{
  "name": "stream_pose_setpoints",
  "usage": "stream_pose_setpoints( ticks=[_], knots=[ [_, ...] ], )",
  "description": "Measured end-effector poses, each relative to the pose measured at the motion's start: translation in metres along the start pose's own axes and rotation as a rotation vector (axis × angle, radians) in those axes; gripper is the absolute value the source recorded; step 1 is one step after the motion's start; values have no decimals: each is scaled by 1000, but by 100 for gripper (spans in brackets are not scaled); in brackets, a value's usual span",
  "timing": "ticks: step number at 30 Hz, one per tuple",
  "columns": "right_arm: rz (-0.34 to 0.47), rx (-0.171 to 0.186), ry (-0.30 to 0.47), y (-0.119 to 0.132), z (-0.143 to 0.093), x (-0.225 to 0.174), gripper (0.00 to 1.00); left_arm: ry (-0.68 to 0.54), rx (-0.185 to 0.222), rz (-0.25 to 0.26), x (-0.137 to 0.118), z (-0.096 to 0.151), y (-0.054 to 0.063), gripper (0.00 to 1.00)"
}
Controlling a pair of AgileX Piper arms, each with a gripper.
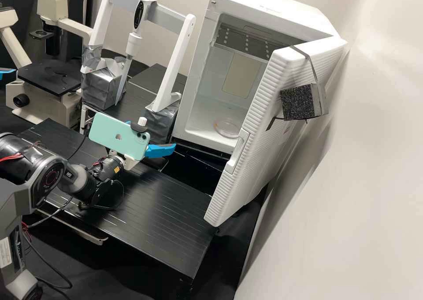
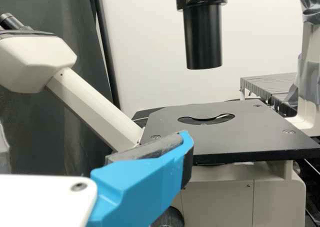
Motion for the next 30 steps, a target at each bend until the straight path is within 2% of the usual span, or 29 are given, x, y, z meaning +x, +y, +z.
stream_pose_setpoints(
  ticks=[9, 13, 15, 18, 24, 30],
  knots=[
    [1, 0, 1, 0, 0, 0, 100, 0, 0, 0, 0, 0, 0, 100],
    [7, -10, 0, 3, 8, -13, 100, 0, 0, 0, 0, 0, 0, 100],
    [5, -1, -5, 7, 15, -25, 100, 0, 0, 0, 0, 0, 0, 100],
    [34, 8, 4, 20, 27, -42, 100, 0, 0, 0, 0, 0, 0, 100],
    [116, 47, -34, 52, 55, -56, 100, 0, 0, 0, 0, 0, 0, 100],
    [231, 85, -74, 91, 77, -46, 100, 0, 0, 0, 0, 0, 0, 100]
  ],
)
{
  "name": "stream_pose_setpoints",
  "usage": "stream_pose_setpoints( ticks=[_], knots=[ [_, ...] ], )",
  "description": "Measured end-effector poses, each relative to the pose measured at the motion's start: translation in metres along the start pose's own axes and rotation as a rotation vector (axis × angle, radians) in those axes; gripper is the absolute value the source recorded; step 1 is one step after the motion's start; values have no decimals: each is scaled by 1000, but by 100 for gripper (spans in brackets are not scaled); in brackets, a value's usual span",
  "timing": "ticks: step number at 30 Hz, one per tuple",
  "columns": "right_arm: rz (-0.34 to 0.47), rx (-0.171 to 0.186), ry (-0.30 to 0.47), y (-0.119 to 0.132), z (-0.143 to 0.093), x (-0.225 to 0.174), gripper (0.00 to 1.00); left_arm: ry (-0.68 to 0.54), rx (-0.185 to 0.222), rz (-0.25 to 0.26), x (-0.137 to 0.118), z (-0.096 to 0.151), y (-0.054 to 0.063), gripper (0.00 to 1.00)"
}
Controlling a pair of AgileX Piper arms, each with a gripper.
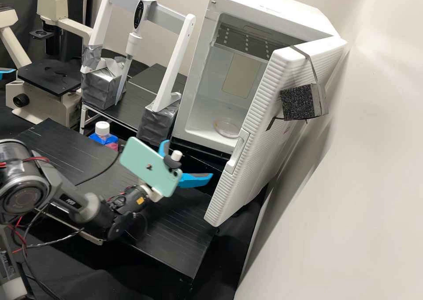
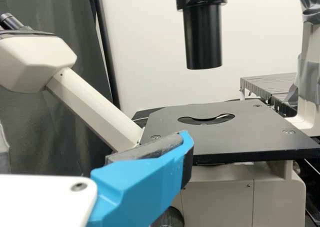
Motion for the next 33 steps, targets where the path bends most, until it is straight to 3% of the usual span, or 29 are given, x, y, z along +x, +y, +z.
stream_pose_setpoints(
  ticks=[6, 9, 12, 21, 25, 33],
  knots=[
    [26, 42, 11, 20, -4, 40, 100, 0, 0, 0, 0, 0, 0, 100],
    [2, 74, 27, 21, -12, 61, 100, 0, 0, 0, 0, 0, 0, 100],
    [-44, 76, 53, 20, -24, 89, 100, 0, 0, 0, 0, 0, 0, 100],
    [-113, 30, -32, 15, -27, 152, 100, 0, 0, 0, 0, 0, 0, 100],
    [-130, 0, -68, 16, -23, 166, 100, 0, 0, 0, 0, 0, 0, 100],
    [-113, -22, -83, 24, -24, 186, 100, 0, 0, 0, 0, 0, 0, 100]
  ],
)
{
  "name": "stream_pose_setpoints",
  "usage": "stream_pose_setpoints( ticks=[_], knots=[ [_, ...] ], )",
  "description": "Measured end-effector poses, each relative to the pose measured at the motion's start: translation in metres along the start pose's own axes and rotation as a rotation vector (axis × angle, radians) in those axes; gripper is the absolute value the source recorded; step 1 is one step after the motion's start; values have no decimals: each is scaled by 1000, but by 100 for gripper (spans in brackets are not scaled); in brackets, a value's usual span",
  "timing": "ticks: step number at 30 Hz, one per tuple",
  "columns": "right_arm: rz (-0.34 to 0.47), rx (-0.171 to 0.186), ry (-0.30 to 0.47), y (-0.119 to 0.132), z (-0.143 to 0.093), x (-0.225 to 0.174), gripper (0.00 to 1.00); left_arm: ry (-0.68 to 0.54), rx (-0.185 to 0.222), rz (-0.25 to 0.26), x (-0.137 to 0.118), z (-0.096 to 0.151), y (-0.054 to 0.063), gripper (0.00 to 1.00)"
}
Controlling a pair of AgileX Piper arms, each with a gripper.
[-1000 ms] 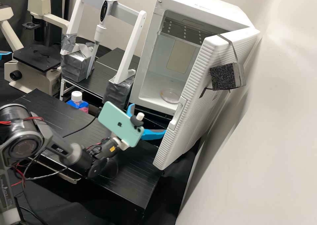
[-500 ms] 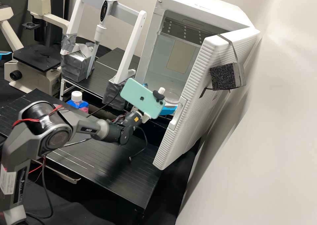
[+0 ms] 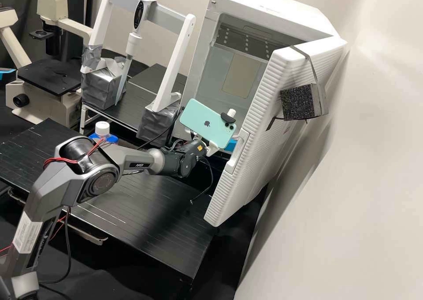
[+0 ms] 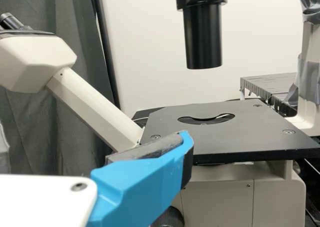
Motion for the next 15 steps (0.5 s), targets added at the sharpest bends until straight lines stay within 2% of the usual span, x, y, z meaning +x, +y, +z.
stream_pose_setpoints(
  ticks=[5, 10, 15],
  knots=[
    [2, -13, 8, 1, 0, 6, 100, 0, 0, 0, 0, 0, 0, 100],
    [-9, -17, -18, -2, 4, 13, 100, 0, 0, 0, 0, 0, 0, 100],
    [-10, -34, -10, -3, -2, 18, 100, 0, 0, 0, 0, 0, 0, 100]
  ],
)
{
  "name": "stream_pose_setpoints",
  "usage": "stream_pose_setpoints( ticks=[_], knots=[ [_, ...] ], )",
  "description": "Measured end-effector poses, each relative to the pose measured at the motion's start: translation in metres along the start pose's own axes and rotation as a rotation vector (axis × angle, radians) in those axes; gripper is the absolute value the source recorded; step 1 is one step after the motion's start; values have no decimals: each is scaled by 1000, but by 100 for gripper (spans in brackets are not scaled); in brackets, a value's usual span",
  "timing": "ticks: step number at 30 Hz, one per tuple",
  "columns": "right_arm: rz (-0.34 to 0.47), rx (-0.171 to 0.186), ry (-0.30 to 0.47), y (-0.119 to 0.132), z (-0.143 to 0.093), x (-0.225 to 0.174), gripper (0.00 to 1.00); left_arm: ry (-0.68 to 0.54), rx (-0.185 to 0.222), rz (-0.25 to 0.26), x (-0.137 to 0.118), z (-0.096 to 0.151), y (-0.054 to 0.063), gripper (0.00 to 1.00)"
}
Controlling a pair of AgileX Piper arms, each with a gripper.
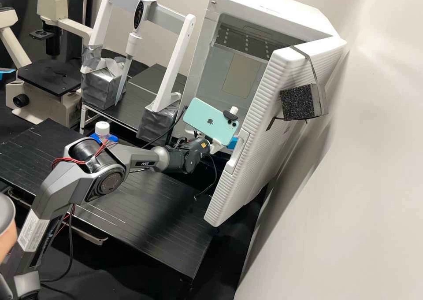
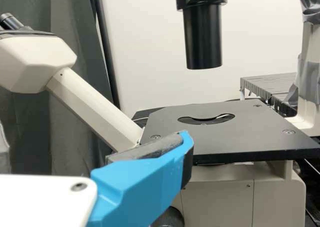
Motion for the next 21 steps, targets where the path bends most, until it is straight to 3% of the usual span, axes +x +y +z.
stream_pose_setpoints(
  ticks=[5, 9, 10, 21],
  knots=[
    [-24, -51, 2, -10, -4, 6, 100, 0, 0, 0, 0, 0, 0, 100],
    [-36, -51, 4, -16, -4, 8, 100, 0, 0, 0, 0, 0, 0, 100],
    [-35, -51, 5, -16, -5, 8, 0, 0, 0, 0, 0, 0, 0, 100],
    [-40, -39, 7, -20, -4, 16, 0, 0, 0, 0, 0, 0, 0, 100]
  ],
)
